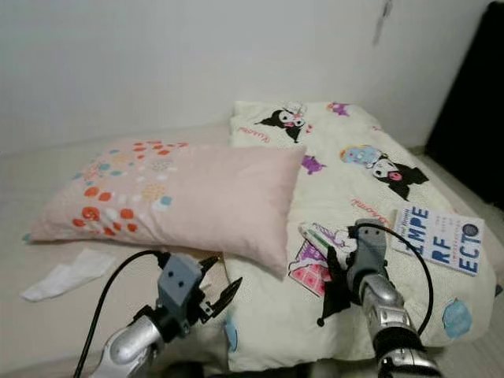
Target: Clean up the room
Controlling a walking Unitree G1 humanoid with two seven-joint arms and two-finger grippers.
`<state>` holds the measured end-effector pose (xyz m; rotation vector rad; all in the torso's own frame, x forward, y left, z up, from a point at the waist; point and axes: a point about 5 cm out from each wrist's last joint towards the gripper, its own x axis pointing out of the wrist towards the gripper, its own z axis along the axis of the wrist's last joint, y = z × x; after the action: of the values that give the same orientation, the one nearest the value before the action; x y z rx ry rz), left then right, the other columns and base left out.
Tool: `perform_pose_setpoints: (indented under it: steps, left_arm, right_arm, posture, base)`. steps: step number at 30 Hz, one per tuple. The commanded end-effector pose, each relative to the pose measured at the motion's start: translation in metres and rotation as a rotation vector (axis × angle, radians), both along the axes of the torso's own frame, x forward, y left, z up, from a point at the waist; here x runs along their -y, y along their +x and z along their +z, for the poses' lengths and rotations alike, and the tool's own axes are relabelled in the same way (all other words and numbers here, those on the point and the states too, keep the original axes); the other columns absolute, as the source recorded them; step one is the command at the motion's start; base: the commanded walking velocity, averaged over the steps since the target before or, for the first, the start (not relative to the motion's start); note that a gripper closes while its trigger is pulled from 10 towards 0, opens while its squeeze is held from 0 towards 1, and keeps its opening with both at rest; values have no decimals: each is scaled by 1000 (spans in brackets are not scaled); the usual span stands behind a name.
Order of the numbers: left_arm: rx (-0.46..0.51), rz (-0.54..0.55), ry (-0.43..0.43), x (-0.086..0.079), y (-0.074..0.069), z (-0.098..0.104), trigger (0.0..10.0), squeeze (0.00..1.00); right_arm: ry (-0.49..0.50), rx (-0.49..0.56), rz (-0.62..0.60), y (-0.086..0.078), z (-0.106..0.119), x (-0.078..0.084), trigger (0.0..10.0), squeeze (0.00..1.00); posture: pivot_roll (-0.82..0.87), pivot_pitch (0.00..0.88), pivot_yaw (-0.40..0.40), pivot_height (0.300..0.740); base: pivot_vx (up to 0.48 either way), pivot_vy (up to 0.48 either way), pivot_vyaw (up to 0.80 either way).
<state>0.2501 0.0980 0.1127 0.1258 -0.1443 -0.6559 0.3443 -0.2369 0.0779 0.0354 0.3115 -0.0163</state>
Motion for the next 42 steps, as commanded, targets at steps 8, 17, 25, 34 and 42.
perform_pose_setpoints:
  steps: [8,17,25,34,42]
  left_arm:
    - [-71,-52,-89,4,-8,11,10000,0]
    - [-87,-114,-133,12,-17,29,10000,0]
    - [-92,-90,-118,9,-21,38,10000,0]
    - [-90,-82,-110,7,-22,47,10000,0]
    - [-92,-73,-91,4,-21,48,10000,0]
  right_arm:
    - [21,-40,-14,10,10,5,10000,0]
    - [-35,-89,-63,13,18,19,10000,0]
    - [-32,-105,-112,12,19,28,10000,0]
    - [-8,-87,-139,14,24,31,10000,0]
    - [20,-106,-129,13,19,26,10000,0]
  posture:
    - [126,234,-11,602]
    - [165,279,3,602]
    - [204,318,27,602]
    - [233,333,38,602]
    - [249,332,45,602]
  base:
    - [0,0,0]
    - [0,0,0]
    - [0,0,0]
    - [0,0,0]
    - [0,0,0]
